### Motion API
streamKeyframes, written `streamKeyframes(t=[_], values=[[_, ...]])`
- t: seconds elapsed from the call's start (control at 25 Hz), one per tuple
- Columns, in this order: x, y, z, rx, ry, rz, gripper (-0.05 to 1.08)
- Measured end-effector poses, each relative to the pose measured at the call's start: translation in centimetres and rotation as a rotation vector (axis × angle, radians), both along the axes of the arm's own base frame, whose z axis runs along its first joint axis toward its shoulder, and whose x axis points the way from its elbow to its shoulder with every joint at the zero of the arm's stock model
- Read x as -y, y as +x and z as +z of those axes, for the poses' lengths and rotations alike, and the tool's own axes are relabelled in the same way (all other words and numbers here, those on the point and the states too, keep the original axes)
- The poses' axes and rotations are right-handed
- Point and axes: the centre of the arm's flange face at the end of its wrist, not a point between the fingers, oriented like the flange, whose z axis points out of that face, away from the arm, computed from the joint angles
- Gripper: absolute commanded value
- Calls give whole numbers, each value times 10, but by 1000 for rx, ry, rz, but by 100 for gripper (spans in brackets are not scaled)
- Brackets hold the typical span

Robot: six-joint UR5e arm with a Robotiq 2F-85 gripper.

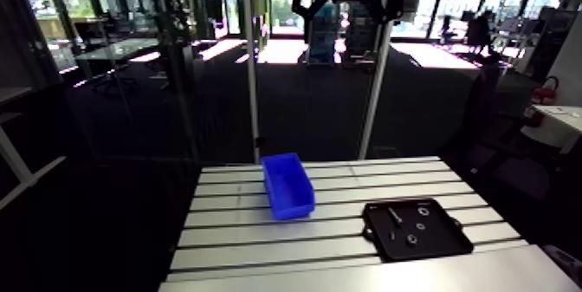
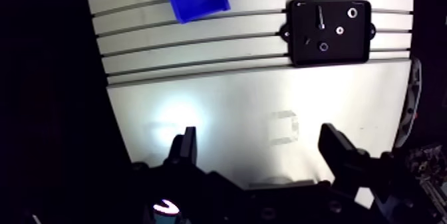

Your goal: Pick up the M10 bolt from the tray and put it into the blue bin.

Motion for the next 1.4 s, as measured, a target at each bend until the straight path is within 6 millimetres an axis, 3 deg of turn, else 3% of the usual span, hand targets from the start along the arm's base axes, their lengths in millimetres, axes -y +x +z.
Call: streamKeyframes(t=[0.88, 1.24, 1.4], values=[[-6, 2, -5, -14, 8, -22, 1], [-19, -5, -11, -33, 12, -5, 1], [-38, -12, -15, -53, 13, 31, 1]])
